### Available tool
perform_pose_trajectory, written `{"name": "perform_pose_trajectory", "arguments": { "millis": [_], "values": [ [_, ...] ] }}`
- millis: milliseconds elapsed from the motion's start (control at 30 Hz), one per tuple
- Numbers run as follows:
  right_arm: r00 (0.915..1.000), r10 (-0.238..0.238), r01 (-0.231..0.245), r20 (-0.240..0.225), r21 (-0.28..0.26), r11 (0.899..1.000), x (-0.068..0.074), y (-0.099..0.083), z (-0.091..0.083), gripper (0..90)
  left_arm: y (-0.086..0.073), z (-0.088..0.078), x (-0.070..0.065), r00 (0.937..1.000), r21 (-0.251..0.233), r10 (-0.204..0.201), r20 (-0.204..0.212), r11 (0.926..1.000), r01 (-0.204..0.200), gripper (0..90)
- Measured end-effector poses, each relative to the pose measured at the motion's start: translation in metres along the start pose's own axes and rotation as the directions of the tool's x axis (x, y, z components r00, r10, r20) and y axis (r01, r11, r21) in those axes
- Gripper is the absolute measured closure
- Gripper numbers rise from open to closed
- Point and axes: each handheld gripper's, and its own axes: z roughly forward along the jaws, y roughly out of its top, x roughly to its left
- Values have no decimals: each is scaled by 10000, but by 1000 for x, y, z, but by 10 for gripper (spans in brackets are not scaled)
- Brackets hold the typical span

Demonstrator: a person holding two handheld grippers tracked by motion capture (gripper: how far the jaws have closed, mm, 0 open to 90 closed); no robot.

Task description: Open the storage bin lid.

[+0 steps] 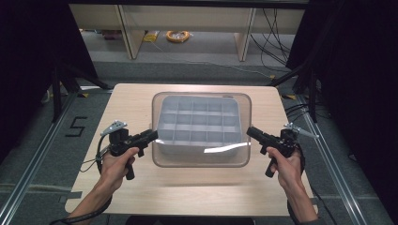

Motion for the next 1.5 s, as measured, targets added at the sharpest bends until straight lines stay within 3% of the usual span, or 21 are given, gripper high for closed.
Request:
{"name": "perform_pose_trajectory", "arguments": {
  "millis": [233, 267, 300, 400, 433, 467, 500, 600, 667, 700, 800, 900, 933, 967, 1000, 1133, 1167, 1300, 1333, 1367, 1500],
  "values": [
    [9994, 323, -324, 102, 136, 9994, 2, -10, -3, 736, -9, -4, 0, 10000, 65, 21, 65, 10000, -22, 660],
    [10000, 8, -9, 85, 117, 9999, -1, -11, -3, 736, -11, -5, 0, 10000, 119, -7, 79, 9999, 6, 660],
    [9993, 348, -351, 133, 219, 9991, 3, -12, -5, 736, -13, -5, 0, 9999, 147, -33, 131, 9999, 31, 660],
    [9999, 76, -78, 74, 242, 9997, 2, -16, -7, 736, -18, -6, 2, 9999, 232, -68, 136, 9997, 65, 659],
    [9993, 356, -359, 102, 327, 9988, 4, -17, -7, 737, -20, -7, 2, 9999, 261, -102, 119, 9996, 99, 659],
    [9999, 87, -90, 129, 248, 9997, 3, -18, -7, 737, -22, -7, 2, 9999, 287, -114, 113, 9995, 111, 659],
    [9993, 357, -359, 56, 316, 9989, 5, -20, -8, 738, -24, -7, 3, 9998, 312, -125, 145, 9994, 120, 659],
    [9999, 46, -49, 95, 294, 9996, 4, -22, -9, 739, -27, -8, 3, 9998, 382, -173, 106, 9991, 169, 656],
    [9989, 461, -466, 118, 445, 9979, 7, -25, -10, 739, -29, -8, 4, 9997, 392, -177, 160, 9991, 170, 655],
    [9997, 185, -192, 154, 441, 9988, 5, -25, -10, 739, -30, -8, 4, 9996, 388, -219, 159, 9990, 213, 656],
    [9998, 97, -105, 199, 421, 9991, 4, -28, -11, 739, -33, -8, 5, 9997, 442, -198, 171, 9988, 190, 654],
    [9994, 302, -310, 183, 501, 9983, 4, -31, -13, 739, -36, -9, 4, 9995, 459, -242, 207, 9987, 233, 654],
    [9982, 565, -574, 190, 511, 9970, 6, -33, -14, 739, -38, -10, 4, 9994, 494, -254, 233, 9985, 243, 654],
    [9980, 587, -599, 244, 520, 9968, 6, -35, -15, 738, -39, -10, 4, 9993, 483, -286, 249, 9985, 274, 653],
    [9992, 317, -329, 229, 505, 9982, 4, -36, -15, 738, -40, -10, 4, 9994, 535, -243, 255, 9983, 229, 653],
    [9974, 708, -716, 164, 599, 9956, 7, -42, -20, 739, -45, -13, 3, 9991, 614, -279, 320, 9978, 259, 652],
    [9985, 480, -493, 247, 575, 9971, 6, -44, -21, 740, -46, -13, 2, 9991, 638, -252, 336, 9977, 230, 649],
    [9973, 696, -708, 221, 563, 9959, 9, -47, -24, 741, -49, -15, 3, 9988, 703, -214, 441, 9974, 183, 649],
    [9987, 461, -471, 194, 539, 9974, 8, -49, -25, 742, -49, -15, 3, 9989, 717, -200, 425, 9973, 169, 648],
    [9980, 603, -613, 199, 539, 9967, 10, -49, -26, 743, -50, -16, 3, 9987, 741, -229, 447, 9971, 195, 649],
    [9989, 446, -455, 174, 549, 9975, 10, -52, -28, 745, -53, -16, 3, 9994, 866, -138, 330, 9962, 109, 649]
  ]
}}
